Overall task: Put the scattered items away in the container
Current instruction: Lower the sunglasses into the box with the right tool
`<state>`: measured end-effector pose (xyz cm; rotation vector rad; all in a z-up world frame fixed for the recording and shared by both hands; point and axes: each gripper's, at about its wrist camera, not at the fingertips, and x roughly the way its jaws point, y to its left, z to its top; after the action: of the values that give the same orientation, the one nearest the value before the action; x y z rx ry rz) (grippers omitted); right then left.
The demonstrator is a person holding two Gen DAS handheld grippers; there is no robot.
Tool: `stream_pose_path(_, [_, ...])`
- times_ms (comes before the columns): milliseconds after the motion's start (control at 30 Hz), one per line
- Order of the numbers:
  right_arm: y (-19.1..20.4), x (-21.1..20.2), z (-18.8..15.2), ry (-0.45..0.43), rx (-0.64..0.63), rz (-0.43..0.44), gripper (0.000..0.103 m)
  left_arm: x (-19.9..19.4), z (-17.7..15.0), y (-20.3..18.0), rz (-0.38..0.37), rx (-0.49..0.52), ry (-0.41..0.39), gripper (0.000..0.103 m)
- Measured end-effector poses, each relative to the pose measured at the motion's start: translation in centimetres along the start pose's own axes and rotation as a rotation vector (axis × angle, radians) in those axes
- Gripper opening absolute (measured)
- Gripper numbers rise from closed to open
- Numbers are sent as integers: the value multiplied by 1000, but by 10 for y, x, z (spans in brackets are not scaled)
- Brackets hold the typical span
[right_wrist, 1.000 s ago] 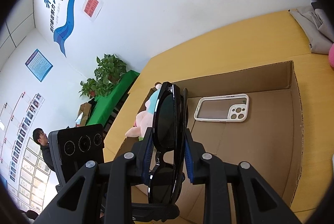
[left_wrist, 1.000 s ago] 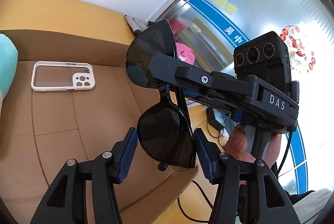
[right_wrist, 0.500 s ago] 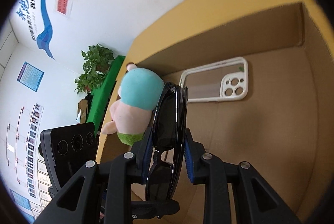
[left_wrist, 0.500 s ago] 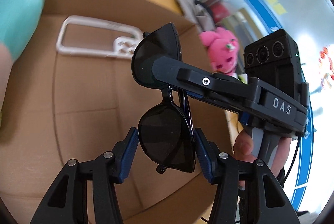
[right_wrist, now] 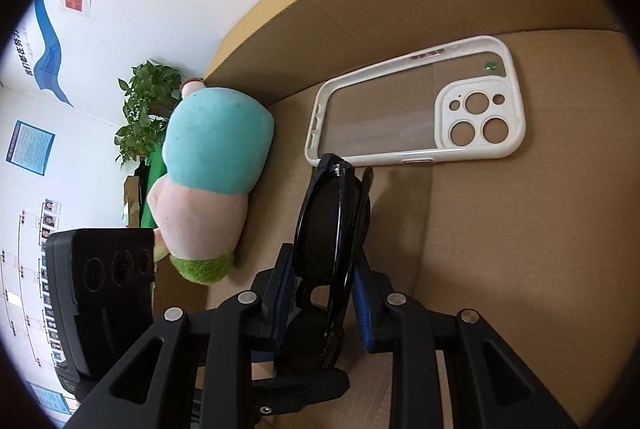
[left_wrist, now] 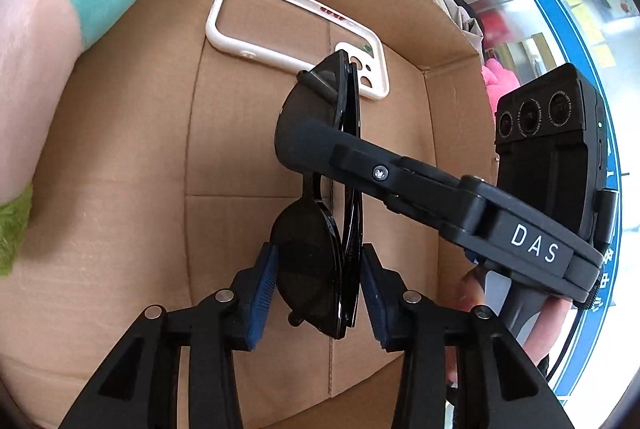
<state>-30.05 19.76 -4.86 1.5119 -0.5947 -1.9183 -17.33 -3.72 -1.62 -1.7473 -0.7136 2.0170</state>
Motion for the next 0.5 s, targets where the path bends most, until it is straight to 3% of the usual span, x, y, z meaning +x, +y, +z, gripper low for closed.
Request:
stream_pose_path(200, [-3, 0, -1, 6, -8, -10, 32, 1, -3, 1, 42, 22, -11, 51])
stream_pose_path(367, [-1, -11, -6, -19, -23, -24, 47, -8, -7, 2, 69, 26, -54, 50])
stream_pose_path(433, [1, -17, -6, -27, -31, -43, 54, -14, -9, 0, 68, 33, -75, 53])
stream_pose_path(500, [4, -27, -8, -46, -39, -55, 55, -22, -12, -5, 75, 47, -108, 60])
